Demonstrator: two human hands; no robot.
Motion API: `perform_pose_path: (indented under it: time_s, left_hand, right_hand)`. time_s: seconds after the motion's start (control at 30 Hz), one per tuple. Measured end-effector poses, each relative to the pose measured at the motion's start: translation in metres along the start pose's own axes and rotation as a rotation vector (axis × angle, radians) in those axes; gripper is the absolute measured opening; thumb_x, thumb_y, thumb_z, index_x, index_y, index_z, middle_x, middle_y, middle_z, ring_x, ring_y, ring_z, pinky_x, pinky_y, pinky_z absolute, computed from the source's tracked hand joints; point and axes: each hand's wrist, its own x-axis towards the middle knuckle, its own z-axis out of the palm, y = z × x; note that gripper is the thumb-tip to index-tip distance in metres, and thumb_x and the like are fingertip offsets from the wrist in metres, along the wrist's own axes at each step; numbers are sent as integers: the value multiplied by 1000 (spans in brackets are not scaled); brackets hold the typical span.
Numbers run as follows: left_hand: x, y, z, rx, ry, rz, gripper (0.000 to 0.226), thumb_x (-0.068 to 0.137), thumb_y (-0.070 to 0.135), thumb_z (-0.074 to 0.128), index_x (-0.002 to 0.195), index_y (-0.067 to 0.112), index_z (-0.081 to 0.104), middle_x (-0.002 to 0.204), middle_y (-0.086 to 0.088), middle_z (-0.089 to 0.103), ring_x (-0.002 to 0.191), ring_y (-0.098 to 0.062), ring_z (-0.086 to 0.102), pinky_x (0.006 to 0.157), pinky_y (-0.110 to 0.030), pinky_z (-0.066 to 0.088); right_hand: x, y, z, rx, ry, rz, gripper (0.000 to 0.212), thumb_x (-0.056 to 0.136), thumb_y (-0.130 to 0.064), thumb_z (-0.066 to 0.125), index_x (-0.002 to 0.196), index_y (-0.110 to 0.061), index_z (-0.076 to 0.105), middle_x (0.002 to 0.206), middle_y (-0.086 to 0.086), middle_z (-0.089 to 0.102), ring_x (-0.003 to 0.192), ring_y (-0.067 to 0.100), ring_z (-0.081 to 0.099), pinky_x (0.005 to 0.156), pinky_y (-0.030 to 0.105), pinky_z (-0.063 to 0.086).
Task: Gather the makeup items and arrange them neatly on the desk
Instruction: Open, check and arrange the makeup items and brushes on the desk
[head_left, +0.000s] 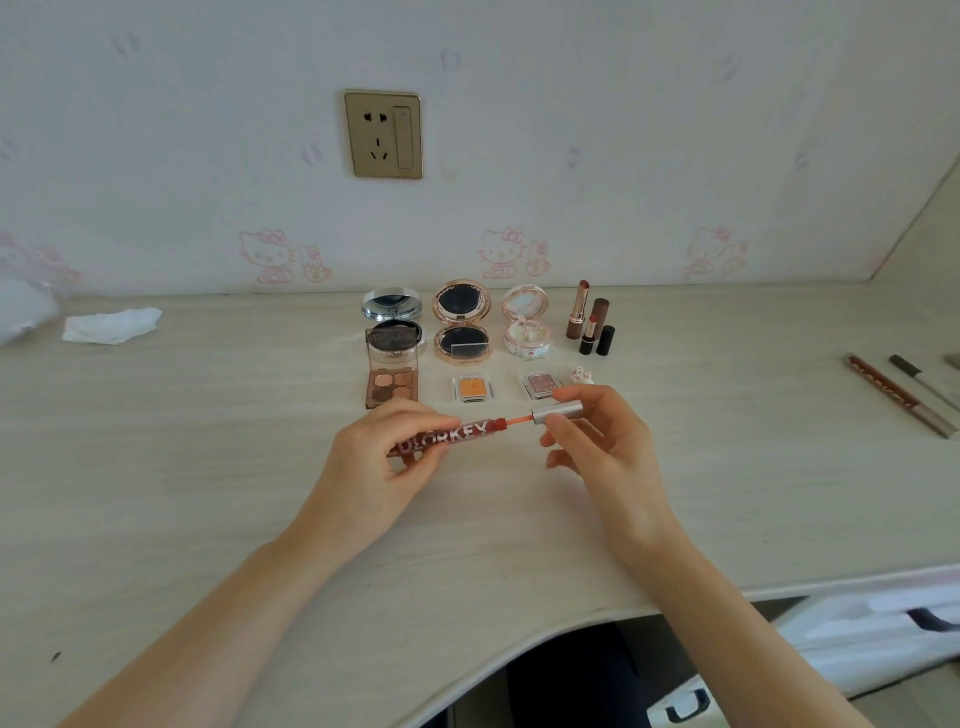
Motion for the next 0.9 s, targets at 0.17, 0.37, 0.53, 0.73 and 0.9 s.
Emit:
perform_pose_path:
  time_s: [0.17, 0.37, 0.53, 0.73, 0.9]
  left_hand:
    - [2, 10, 10, -13, -13, 3, 34, 80, 2, 73, 109, 19, 72, 100, 14, 68, 91, -1, 64, 78, -14, 48]
    - [3, 33, 39, -131, -120, -92, 34, 79, 12, 75, 103, 35, 69, 90, 18, 69, 79, -8, 67, 73, -19, 53]
    - [10, 51, 67, -97, -210, -25, 39, 76, 19, 79, 106, 40, 66, 89, 19, 66, 84, -5, 61, 74, -16, 49]
    - [29, 64, 107, 135, -206, 173, 38, 81, 32, 72, 118, 28, 67, 96, 26, 62, 97, -6, 47, 84, -23, 42]
    - [36, 75, 138, 299, -197, 231, 45, 86, 52, 50, 117, 24, 68, 95, 11, 65, 99, -14, 46, 84, -31, 44]
  right_hand:
    - [7, -15, -14, 107, 57, 74, 11, 91, -9, 60, 102, -6, 61, 91, 14, 67, 78, 21, 68, 65, 32, 54]
    - [23, -25, -43, 9, 138, 102, 25, 88, -14, 66, 109, -20, 55, 84, 8, 71, 72, 18, 67, 60, 33, 52]
    - [38, -26, -69, -117, 191, 142, 22, 87, -20, 67, 107, -19, 58, 85, 1, 73, 66, 9, 63, 63, 28, 51]
    - [66, -27, -93, -186, 207, 184, 21, 87, -22, 66, 107, -18, 60, 79, -3, 70, 60, 11, 55, 60, 28, 46]
    - [84, -24, -107, -263, 156, 205, 17, 87, -21, 65, 104, -18, 63, 81, -1, 68, 60, 12, 55, 58, 26, 46]
